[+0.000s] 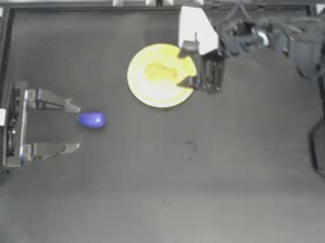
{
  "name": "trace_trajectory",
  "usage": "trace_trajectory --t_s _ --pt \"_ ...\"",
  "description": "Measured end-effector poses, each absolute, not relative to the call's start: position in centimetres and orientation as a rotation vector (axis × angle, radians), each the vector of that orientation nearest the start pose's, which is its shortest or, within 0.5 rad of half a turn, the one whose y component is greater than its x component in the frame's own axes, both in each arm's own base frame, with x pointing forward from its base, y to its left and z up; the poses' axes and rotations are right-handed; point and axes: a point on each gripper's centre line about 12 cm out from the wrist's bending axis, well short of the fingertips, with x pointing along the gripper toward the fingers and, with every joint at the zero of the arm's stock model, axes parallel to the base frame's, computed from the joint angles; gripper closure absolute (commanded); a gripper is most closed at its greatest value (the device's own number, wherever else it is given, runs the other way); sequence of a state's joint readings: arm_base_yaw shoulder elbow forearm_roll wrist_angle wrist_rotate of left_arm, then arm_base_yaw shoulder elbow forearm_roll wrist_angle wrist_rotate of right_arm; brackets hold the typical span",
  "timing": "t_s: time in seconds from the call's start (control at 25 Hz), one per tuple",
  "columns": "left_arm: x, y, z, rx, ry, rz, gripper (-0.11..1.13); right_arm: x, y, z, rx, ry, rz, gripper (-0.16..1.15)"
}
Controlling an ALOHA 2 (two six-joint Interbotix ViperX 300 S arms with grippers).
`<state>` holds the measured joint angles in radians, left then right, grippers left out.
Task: Put brown chicken wing on plate
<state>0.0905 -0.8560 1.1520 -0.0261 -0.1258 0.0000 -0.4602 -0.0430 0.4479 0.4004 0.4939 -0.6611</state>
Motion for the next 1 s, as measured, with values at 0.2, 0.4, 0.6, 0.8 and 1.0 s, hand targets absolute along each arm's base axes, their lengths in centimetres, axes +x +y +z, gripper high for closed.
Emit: trace_trajectory --t_s 0.2,0.4,0.6,0.8,1.0 --pt "21.5 2.1 26.0 -0.031 0.175 0.102 0.0 34.6 -13.0 23.2 0.016 0.758 -0.142 0.0" --pt "21.5 2.2 26.0 -0.033 0.177 0.105 0.0 32.6 -11.0 23.4 0.043 0.684 -0.164 0.0" --pt "21.5 2.2 26.0 -0.03 0.177 0.104 0.0 30.7 -9.5 23.7 0.048 0.604 -0.192 0.0" --pt "21.4 2.3 26.0 -0.029 0.181 0.11 0.01 28.8 -8.4 24.1 0.068 0.53 -0.217 0.0" --pt "21.3 2.5 25.8 -0.031 0.198 0.119 0.01 27.8 -7.4 24.1 0.069 0.492 -0.217 0.0"
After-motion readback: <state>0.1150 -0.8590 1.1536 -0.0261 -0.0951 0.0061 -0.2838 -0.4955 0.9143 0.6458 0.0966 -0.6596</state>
